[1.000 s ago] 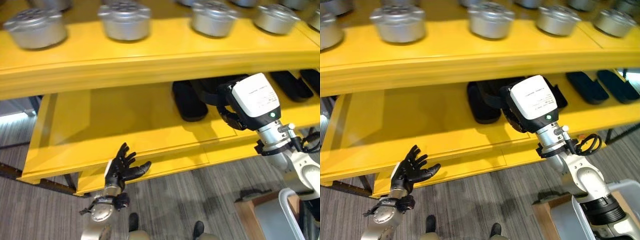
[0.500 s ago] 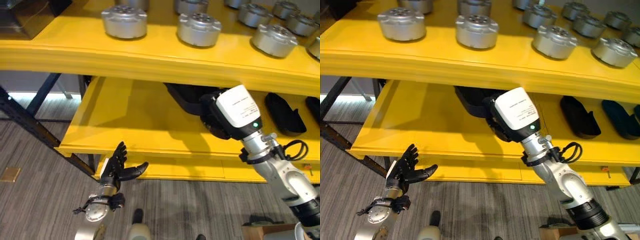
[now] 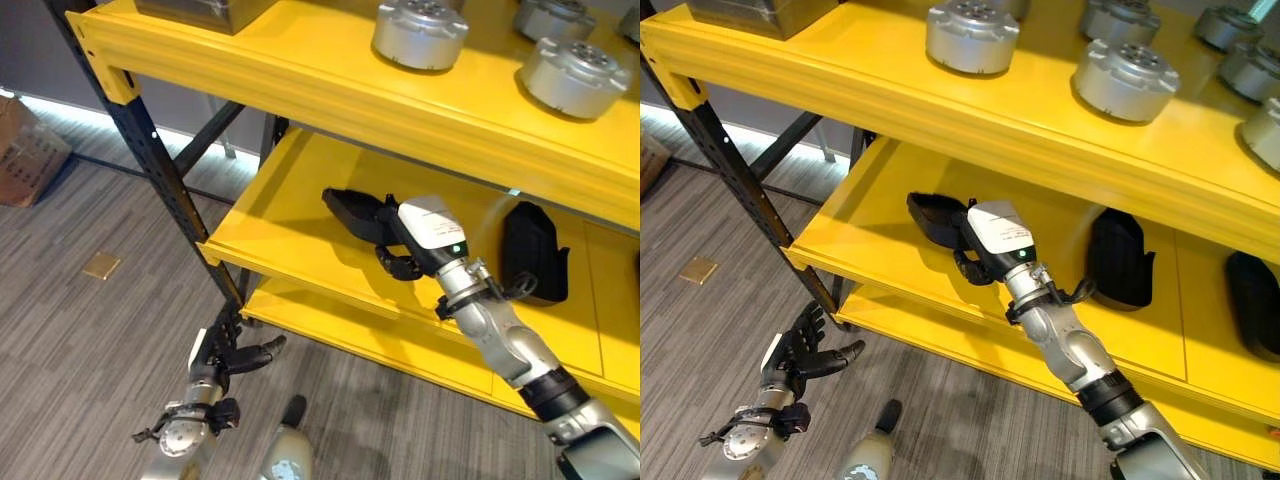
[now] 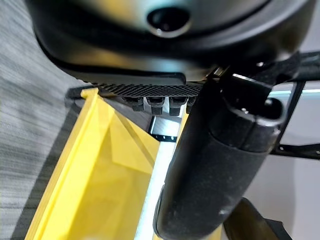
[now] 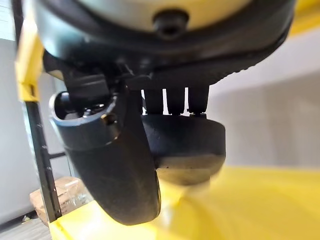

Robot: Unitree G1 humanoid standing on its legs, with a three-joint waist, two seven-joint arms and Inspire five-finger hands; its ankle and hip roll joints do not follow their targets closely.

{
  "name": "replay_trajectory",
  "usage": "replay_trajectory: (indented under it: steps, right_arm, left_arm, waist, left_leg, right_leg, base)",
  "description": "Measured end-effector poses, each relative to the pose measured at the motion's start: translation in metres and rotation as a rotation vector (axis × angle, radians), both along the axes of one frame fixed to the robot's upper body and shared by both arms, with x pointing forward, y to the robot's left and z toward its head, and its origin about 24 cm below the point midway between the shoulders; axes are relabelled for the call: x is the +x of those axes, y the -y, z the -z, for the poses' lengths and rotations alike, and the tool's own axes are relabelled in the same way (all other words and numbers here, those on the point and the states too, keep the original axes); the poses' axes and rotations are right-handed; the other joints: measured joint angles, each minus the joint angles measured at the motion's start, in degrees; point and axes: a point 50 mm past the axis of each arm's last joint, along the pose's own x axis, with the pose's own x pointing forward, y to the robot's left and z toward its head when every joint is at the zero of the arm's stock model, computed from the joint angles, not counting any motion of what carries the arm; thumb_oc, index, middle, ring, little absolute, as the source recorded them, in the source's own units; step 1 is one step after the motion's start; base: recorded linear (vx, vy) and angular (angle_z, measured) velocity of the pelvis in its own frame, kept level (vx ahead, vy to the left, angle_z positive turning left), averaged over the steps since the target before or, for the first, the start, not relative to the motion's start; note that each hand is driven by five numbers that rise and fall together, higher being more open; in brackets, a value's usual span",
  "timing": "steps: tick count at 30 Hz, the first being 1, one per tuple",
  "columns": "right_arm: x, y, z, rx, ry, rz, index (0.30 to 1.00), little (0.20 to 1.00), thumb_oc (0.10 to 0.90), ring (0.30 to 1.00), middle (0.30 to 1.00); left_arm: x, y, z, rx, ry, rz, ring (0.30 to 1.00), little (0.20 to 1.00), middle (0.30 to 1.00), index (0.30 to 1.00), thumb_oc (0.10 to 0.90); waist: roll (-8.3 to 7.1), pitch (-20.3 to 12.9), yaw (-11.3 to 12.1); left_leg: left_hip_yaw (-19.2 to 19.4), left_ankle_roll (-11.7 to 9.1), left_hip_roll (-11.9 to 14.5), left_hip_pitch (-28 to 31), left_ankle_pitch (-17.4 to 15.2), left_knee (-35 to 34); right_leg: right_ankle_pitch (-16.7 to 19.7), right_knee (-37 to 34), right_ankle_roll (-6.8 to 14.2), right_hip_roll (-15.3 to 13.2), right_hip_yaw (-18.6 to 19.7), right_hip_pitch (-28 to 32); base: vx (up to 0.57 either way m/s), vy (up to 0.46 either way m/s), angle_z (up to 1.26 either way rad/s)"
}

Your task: Move parts from the plastic box to the shelf.

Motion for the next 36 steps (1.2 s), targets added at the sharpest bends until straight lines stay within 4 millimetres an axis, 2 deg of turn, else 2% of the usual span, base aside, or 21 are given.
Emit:
replay_trajectory:
  steps: [3, 5, 7, 8, 9, 11, 14, 15, 17, 18, 24, 27, 36]
  right_arm:
    - [0.008, 0.001, 0.003, -0.020, -0.025, 0.023, 0.300, 0.300, 0.400, 0.300, 0.300]
    - [0.014, 0.002, 0.002, -0.015, -0.031, 0.029, 0.300, 0.300, 0.400, 0.300, 0.300]
    - [0.024, 0.006, -0.005, -0.024, -0.023, 0.062, 0.300, 0.300, 0.400, 0.300, 0.300]
    - [0.035, 0.009, -0.016, -0.028, -0.012, 0.095, 0.300, 0.300, 0.400, 0.300, 0.300]
    - [0.041, 0.012, -0.023, -0.021, -0.003, 0.114, 0.300, 0.300, 0.400, 0.300, 0.300]
    - [0.050, 0.015, -0.037, -0.020, 0.023, 0.147, 0.300, 0.300, 0.400, 0.300, 0.300]
    - [0.050, 0.015, -0.041, -0.006, 0.045, 0.152, 0.300, 0.300, 0.400, 0.300, 0.300]
    - [0.053, 0.018, -0.043, 0.001, 0.056, 0.166, 0.300, 0.300, 0.400, 0.300, 0.300]
    - [0.062, 0.018, -0.063, 0.023, 0.109, 0.185, 0.300, 0.300, 0.400, 0.300, 0.300]
    - [0.062, 0.017, -0.068, 0.047, 0.120, 0.185, 0.300, 0.300, 0.400, 0.300, 0.300]
    - [0.062, 0.011, -0.065, 0.117, 0.114, 0.198, 0.300, 0.300, 0.400, 0.300, 0.300]
    - [0.062, 0.011, -0.065, 0.127, 0.121, 0.201, 0.300, 0.300, 0.400, 0.300, 0.300]
    - [0.061, 0.021, -0.065, 0.195, 0.139, 0.245, 0.300, 0.300, 0.400, 0.300, 0.300]
  left_arm:
    - [0.003, 0.003, -0.002, -0.003, 0.009, 0.012, 1.000, 1.000, 1.000, 1.000, 0.900]
    - [0.005, 0.003, -0.003, -0.004, 0.015, 0.017, 1.000, 1.000, 1.000, 1.000, 0.900]
    - [0.010, 0.007, -0.006, -0.028, 0.032, 0.035, 1.000, 1.000, 1.000, 1.000, 0.900]
    - [0.016, 0.010, -0.011, -0.030, 0.051, 0.059, 1.000, 1.000, 1.000, 1.000, 0.900]
    - [0.019, 0.012, -0.013, -0.022, 0.060, 0.076, 1.000, 1.000, 1.000, 1.000, 0.900]
    - [0.025, 0.012, -0.018, -0.002, 0.074, 0.102, 1.000, 1.000, 1.000, 1.000, 0.900]
    - [0.028, 0.010, -0.022, 0.005, 0.089, 0.099, 1.000, 1.000, 1.000, 1.000, 0.900]
    - [0.032, 0.012, -0.026, 0.004, 0.106, 0.103, 1.000, 1.000, 1.000, 1.000, 0.900]
    - [0.041, 0.019, -0.033, 0.011, 0.145, 0.138, 1.000, 1.000, 1.000, 1.000, 0.900]
    - [0.045, 0.021, -0.037, 0.016, 0.158, 0.157, 1.000, 1.000, 1.000, 1.000, 0.900]
    - [0.046, 0.021, -0.038, 0.012, 0.166, 0.151, 1.000, 1.000, 1.000, 1.000, 0.900]
    - [0.046, 0.021, -0.038, -0.018, 0.163, 0.136, 1.000, 1.000, 1.000, 1.000, 0.900]
    - [0.046, 0.021, -0.038, -0.017, 0.163, 0.131, 1.000, 1.000, 1.000, 1.000, 0.900]
  waist:
    - [1.11, 1.5, -0.2]
    - [1.99, 2.8, 0.8]
    - [3.69, 4.6, 0.8]
    - [5.14, 6.8, 1.1]
    - [5.94, 8.3, 1.2]
    - [6.98, 10.3, 1.2]
    - [6.71, 10.8, 1.2]
    - [7.10, 11.1, 1.0]
    - [9.21, 13.3, 0.7]
    - [9.78, 13.9, 0.3]
    - [9.75, 13.9, -1.9]
    - [9.76, 13.9, -2.2]
    - [9.92, 13.9, -3.5]
  left_leg:
    - [-1.3, -0.1, 0.0, -1.1, 0.1, 0.0]
    - [-1.4, -0.4, 0.1, -2.0, 0.5, 0.4]
    - [-2.3, -0.4, 0.1, -3.5, 0.8, 0.4]
    - [-2.6, -0.3, 0.0, -4.8, 1.4, 1.0]
    - [-2.5, -0.3, 0.0, -5.3, 1.5, 1.3]
    - [-2.5, -0.1, -0.3, -6.4, 1.7, 1.5]
    - [-2.4, 0.0, -1.0, -6.4, 1.8, 1.8]
    - [-2.0, 0.1, -1.3, -6.5, 1.7, 2.2]
    - [-1.9, 0.1, -1.1, -6.9, 1.7, 2.8]
    - [-1.7, 0.2, -1.2, -7.0, 1.7, 2.9]
    - [0.0, 0.6, -1.2, -7.0, 1.3, 3.0]
    - [0.4, 0.6, -1.0, -7.0, 1.3, 3.1]
    - [0.7, 0.7, -0.9, -7.0, 1.2, 3.1]
  right_leg:
    - [-0.1, -0.3, 0.1, 0.4, -1.3, -0.1]
    - [-0.1, 0.1, 0.1, 0.4, -1.3, -1.2]
    - [-0.1, 0.5, 0.2, 0.6, -1.9, -2.1]
    - [-0.1, 1.6, 0.2, 0.4, -2.0, -3.5]
    - [-0.2, 2.3, 0.2, 0.2, -1.8, -4.3]
    - [-0.2, 3.0, 0.2, -0.3, -1.7, -5.5]
    - [-0.1, 3.0, 0.2, -1.0, -1.8, -5.2]
    - [0.0, 3.1, 0.3, -1.2, -1.7, -5.8]
    - [0.1, 4.3, 0.5, -1.4, -1.1, -6.3]
    - [0.0, 4.4, 0.4, -1.5, -0.9, -6.6]
    - [0.0, 4.8, 0.1, -2.1, 0.8, -7.9]
    - [0.0, 4.8, 0.1, -2.2, 1.0, -8.1]
    - [0.0, 4.9, 0.1, -2.3, 1.6, -8.5]
  base:
    - [-0.08, 0.011, 0.17]
    - [-0.10, 0.016, 0.04]
    - [-0.15, 0.025, 0.14]
    - [-0.16, 0.044, 0.09]
    - [-0.12, 0.040, 0.02]
    - [0.00, -0.003, 0.02]
    - [-0.07, 0.039, 0.05]
    - [-0.13, 0.080, -0.08]
    - [-0.05, 0.045, -0.12]
    - [-0.05, 0.045, -0.09]
    - [-0.04, 0.036, -0.13]
    - [-0.02, 0.003, -0.06]
    - [0.00, -0.004, 0.00]
